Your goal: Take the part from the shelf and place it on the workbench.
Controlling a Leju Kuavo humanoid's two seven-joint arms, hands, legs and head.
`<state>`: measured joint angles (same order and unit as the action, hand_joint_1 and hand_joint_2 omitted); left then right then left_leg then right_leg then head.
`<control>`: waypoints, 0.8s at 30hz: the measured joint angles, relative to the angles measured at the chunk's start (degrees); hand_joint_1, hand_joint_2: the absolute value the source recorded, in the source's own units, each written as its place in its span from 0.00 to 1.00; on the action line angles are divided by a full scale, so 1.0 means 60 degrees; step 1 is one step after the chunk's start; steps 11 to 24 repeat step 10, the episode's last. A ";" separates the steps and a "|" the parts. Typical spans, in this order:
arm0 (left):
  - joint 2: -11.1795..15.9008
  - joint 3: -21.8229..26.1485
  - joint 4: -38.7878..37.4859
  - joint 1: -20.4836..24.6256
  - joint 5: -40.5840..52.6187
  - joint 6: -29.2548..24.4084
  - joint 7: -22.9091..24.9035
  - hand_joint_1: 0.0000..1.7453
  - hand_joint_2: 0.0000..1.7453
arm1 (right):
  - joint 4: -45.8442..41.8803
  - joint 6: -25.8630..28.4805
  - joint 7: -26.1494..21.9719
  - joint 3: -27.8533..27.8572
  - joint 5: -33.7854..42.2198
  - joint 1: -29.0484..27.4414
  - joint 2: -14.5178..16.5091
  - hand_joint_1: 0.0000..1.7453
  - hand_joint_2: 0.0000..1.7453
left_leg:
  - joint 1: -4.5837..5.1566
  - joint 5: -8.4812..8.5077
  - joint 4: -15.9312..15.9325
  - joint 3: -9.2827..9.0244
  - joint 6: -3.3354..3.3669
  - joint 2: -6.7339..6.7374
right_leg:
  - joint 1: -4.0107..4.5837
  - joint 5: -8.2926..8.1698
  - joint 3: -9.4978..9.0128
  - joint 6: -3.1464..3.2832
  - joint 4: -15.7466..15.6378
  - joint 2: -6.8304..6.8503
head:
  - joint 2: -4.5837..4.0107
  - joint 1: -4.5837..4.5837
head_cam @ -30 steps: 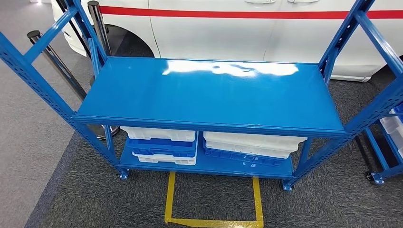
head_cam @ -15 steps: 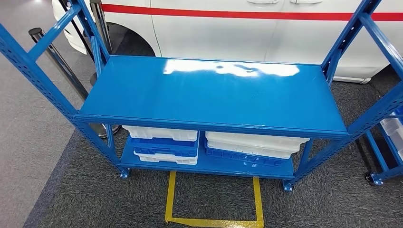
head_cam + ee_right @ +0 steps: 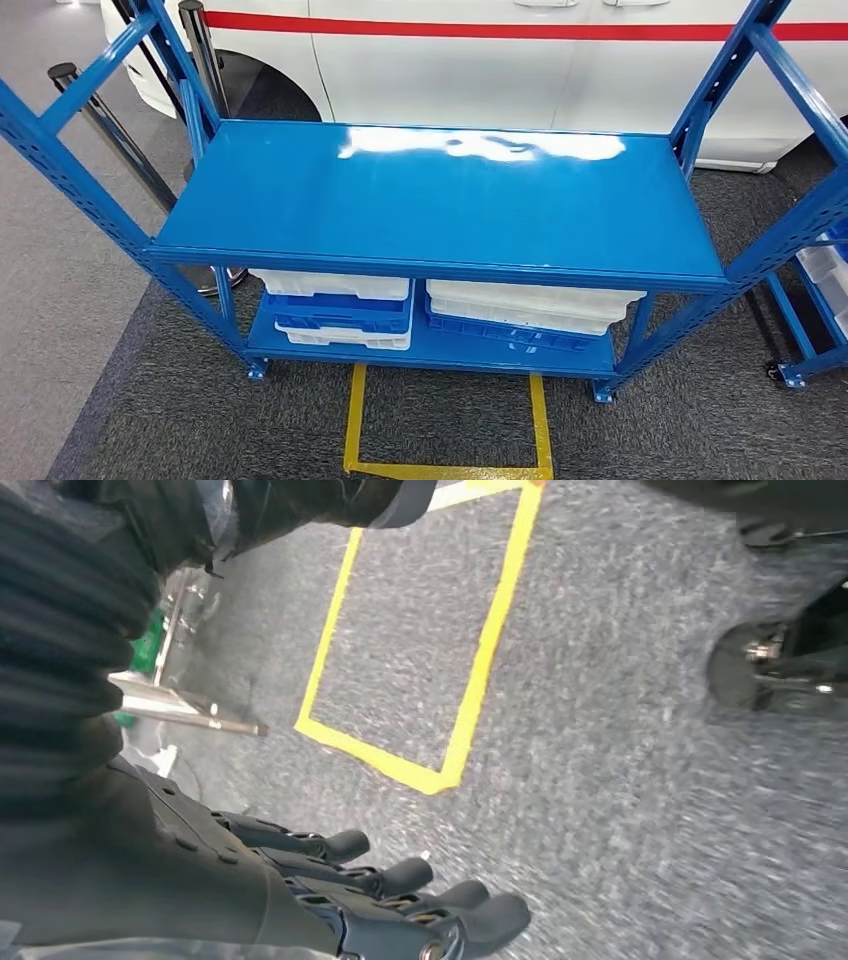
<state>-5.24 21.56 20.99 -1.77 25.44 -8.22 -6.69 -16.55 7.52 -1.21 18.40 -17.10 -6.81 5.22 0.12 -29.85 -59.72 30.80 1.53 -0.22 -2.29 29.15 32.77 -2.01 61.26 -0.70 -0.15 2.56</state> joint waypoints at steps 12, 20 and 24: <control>0.0338 -0.1692 0.0109 -0.0550 -0.2109 0.0666 0.0529 0.00 0.00 | -0.0299 -0.0612 0.0080 -0.1427 0.1393 -0.0054 -0.0404 0.00 1.00 | -0.0026 0.0007 0.0063 -0.0037 -0.0061 -0.0001 | 0.0071 0.0032 -0.0022 0.0053 -0.0003 0.0007 | 0.0000 -0.0001; 0.0338 -0.1692 0.0109 -0.0550 -0.2109 0.0666 0.0529 0.00 0.00 | -0.0299 -0.0612 0.0080 -0.1427 0.1393 -0.0054 -0.0404 0.00 1.00 | -0.0026 0.0007 0.0063 -0.0037 -0.0061 -0.0001 | 0.0071 0.0032 -0.0022 0.0053 -0.0003 0.0007 | 0.0000 -0.0001; 0.0338 -0.1692 0.0109 -0.0550 -0.2109 0.0666 0.0529 0.00 0.00 | -0.0299 -0.0612 0.0080 -0.1427 0.1393 -0.0054 -0.0404 0.00 1.00 | -0.0026 0.0007 0.0063 -0.0037 -0.0061 -0.0001 | 0.0071 0.0032 -0.0022 0.0053 -0.0003 0.0007 | 0.0000 -0.0001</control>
